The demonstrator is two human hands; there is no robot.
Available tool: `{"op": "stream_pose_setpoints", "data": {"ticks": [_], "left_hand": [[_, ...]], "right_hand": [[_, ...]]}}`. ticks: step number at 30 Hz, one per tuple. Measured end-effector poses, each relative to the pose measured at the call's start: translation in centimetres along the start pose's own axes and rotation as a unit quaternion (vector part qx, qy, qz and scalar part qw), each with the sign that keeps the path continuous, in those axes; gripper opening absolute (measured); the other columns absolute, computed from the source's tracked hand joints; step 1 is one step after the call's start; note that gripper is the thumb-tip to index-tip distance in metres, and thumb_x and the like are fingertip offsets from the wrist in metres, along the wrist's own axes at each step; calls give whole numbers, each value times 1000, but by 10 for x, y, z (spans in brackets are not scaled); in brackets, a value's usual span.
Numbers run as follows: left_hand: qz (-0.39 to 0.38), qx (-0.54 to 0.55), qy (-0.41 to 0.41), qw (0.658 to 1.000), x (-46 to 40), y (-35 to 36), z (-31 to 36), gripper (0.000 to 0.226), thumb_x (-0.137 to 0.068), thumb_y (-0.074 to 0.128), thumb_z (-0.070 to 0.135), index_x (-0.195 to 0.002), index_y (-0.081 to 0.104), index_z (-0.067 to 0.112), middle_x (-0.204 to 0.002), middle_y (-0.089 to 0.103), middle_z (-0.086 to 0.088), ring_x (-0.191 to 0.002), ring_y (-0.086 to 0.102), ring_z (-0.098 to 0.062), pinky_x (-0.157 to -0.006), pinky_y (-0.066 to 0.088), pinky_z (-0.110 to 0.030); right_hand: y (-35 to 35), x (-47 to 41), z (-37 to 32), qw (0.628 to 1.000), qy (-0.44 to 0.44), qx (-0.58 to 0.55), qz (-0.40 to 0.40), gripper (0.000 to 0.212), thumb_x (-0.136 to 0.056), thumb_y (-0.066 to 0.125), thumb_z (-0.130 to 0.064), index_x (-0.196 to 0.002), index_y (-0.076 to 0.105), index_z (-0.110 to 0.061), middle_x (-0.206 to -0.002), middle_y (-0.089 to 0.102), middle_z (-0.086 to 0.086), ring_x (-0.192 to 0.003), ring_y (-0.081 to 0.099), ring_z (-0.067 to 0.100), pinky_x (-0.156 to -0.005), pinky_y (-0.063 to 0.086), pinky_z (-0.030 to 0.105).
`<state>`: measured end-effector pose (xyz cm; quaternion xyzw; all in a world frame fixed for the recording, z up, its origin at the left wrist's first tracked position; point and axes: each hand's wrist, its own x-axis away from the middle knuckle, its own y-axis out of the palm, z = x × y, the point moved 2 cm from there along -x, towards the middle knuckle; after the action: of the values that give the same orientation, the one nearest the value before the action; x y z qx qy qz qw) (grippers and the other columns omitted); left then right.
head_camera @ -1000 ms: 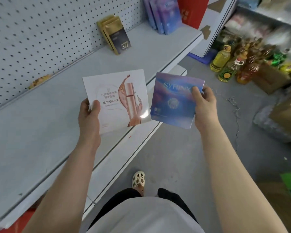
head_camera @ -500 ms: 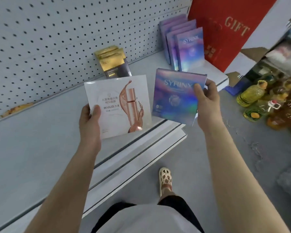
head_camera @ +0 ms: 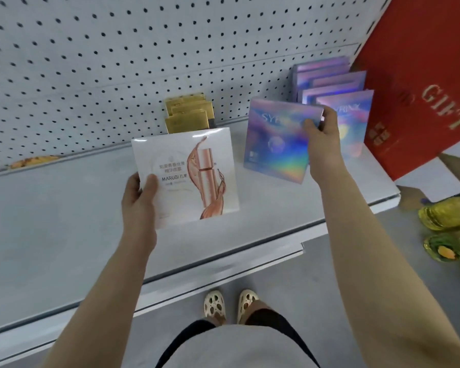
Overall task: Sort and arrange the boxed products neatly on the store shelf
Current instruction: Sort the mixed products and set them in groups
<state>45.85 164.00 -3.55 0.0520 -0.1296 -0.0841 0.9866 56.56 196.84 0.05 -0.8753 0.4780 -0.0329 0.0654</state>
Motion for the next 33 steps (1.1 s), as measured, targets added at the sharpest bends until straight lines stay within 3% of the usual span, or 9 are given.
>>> {"op": "stream_pose_setpoints", "data": {"ticks": [8,12,14,17,19,25,30,32,33], "left_hand": [[-25,3,16,1000,-3,59,4,12,-96,56,26,-106,63,30,-102,74,10,-89,72,-12,-65,57,-29],[-4,20,28,999,7,90,3,14,-98,55,24,-110,62,25,-105,73,8,-93,71,-14,-73,56,-33],[13,29,27,999,16,104,-1,17,-98,55,25,-113,62,22,-109,73,6,-94,71,-14,-78,57,-36],[33,41,21,998,27,119,-8,19,-98,54,24,-115,61,20,-109,72,5,-93,70,-13,-79,56,-37],[46,45,18,998,33,125,-14,15,-98,54,24,-111,61,22,-105,73,7,-90,70,-12,-76,56,-35],[74,54,13,996,47,133,-28,14,-95,58,26,-108,63,24,-104,73,7,-90,71,-14,-73,56,-33],[78,55,24,995,55,128,-29,20,-93,58,28,-111,62,21,-103,74,6,-89,71,-13,-65,55,-25],[79,60,26,995,59,123,-28,24,-91,59,30,-113,62,19,-102,74,5,-89,71,-14,-64,55,-24],[81,61,24,995,60,118,-28,28,-89,59,32,-114,62,19,-103,74,4,-89,72,-15,-65,55,-24]], "right_hand": [[-69,-26,18,1000,22,11,15,24,-93,51,-7,-109,52,-25,-86,58,-8,-67,54,-5,-65,43,11],[-100,-69,6,999,12,49,-19,24,-87,53,-7,-98,57,-28,-90,61,-5,-81,56,11,-77,46,28],[-104,-87,4,993,-30,110,-41,22,-83,54,-13,-98,58,-28,-91,59,-3,-83,53,15,-77,43,29],[-105,-105,16,968,-92,226,-60,32,-87,57,-18,-117,61,-7,-110,55,18,-104,53,28,-90,39,29],[-106,-106,20,953,-139,265,-46,43,-86,61,-10,-128,55,-2,-123,51,24,-116,50,35,-103,38,37],[-108,-87,25,923,-229,310,-4,40,-79,59,1,-119,60,-1,-116,52,25,-107,50,42,-96,41,50],[-88,-78,-4,901,-301,313,7,44,-77,56,1,-121,59,-2,-118,54,23,-104,52,38,-94,35,29],[-56,-66,-21,919,-294,237,-114,35,-88,57,-4,-123,59,-7,-113,58,14,-95,57,24,-86,39,12],[-38,-57,-28,921,-264,203,-200,32,-92,59,-11,-124,59,-12,-112,58,9,-93,58,19,-82,42,11]]}}
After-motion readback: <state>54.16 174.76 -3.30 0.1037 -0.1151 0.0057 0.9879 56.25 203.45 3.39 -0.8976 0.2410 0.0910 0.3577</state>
